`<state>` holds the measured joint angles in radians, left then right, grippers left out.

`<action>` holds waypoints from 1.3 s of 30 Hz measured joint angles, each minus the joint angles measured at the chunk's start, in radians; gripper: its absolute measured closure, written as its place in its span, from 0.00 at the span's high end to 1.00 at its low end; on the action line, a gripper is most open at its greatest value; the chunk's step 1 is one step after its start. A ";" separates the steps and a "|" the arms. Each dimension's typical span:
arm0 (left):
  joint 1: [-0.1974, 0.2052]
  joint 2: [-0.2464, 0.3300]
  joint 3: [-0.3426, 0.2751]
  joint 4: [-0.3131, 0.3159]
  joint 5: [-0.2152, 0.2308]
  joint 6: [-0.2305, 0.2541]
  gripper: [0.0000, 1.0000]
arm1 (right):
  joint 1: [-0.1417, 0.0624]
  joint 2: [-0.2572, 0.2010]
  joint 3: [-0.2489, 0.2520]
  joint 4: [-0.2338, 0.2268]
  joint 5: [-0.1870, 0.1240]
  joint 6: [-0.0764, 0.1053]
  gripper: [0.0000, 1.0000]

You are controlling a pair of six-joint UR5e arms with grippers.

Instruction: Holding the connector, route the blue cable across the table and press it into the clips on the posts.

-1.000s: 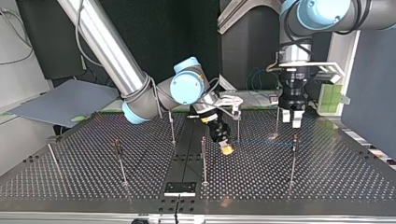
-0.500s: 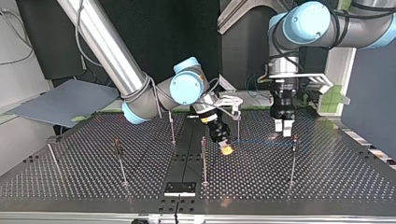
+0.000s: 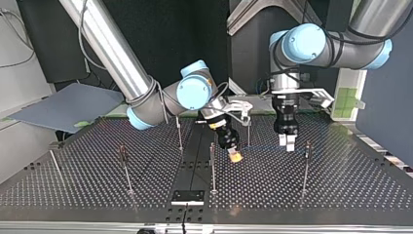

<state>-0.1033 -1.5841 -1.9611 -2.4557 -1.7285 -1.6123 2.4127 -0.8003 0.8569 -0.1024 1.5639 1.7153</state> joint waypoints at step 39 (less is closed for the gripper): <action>-0.006 -0.152 0.101 -0.090 -0.084 0.037 0.00 | -0.002 0.009 0.002 0.003 -0.001 -0.002 0.00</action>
<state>-0.1088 -1.7357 -1.8601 -2.5458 -1.8124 -1.5757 2.4107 -0.7910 0.8587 -0.0992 1.5625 1.7137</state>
